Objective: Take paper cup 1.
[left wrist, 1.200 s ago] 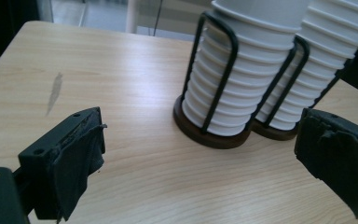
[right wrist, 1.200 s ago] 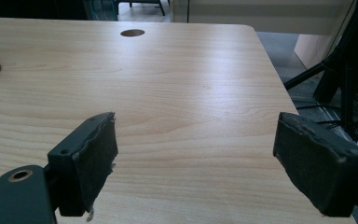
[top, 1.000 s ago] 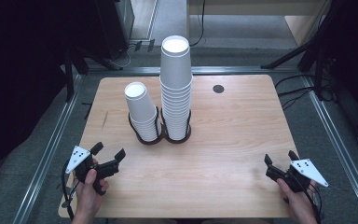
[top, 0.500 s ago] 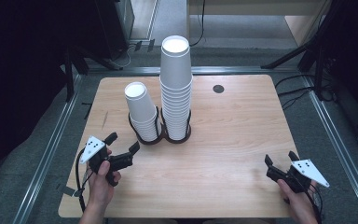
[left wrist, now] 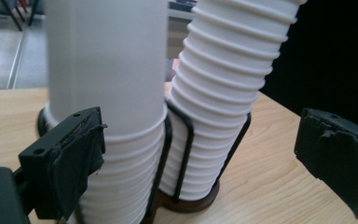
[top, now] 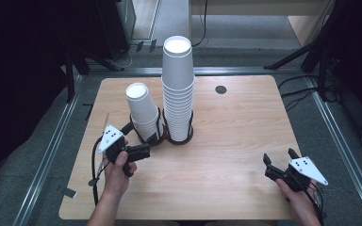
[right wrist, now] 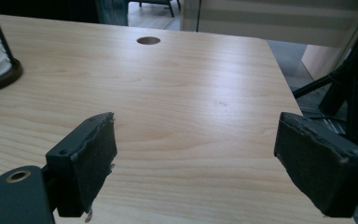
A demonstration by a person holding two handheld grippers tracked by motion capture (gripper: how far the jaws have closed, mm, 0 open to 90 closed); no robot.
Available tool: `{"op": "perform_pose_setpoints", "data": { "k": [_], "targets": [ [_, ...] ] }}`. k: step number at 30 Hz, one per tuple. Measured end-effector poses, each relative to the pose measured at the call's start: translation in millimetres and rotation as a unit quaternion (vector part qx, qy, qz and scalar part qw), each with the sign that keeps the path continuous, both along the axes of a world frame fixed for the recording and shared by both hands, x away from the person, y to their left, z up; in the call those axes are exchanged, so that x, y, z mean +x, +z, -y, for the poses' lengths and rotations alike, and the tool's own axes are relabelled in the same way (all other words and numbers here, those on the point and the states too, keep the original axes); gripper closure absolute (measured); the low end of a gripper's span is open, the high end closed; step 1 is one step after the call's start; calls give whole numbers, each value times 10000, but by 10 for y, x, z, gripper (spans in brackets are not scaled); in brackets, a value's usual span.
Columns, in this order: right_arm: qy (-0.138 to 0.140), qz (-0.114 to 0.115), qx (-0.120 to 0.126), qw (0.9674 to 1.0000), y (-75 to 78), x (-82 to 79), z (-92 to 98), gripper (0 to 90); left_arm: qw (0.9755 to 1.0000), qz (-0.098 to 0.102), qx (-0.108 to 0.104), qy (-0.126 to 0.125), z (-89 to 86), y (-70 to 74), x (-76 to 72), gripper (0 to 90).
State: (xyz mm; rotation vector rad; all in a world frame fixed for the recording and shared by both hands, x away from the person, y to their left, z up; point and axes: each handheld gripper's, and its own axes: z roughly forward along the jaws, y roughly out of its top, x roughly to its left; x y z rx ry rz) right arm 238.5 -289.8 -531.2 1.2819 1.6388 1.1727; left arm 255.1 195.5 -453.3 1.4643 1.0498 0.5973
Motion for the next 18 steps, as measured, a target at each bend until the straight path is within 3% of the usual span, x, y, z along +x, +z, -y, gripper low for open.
{"op": "perform_pose_setpoints", "data": {
  "k": [7,16,18],
  "targets": [
    [328,75,185,9993,254,8,-152,133,9998,122,76,-139,163,108,56,16],
    [361,129,238,9990,471,85,-375,132,9996,211,197,-31,307,201,125,16],
    [595,146,224,9979,557,113,-450,66,9996,206,199,-76,322,205,143,16]
  ]
}}
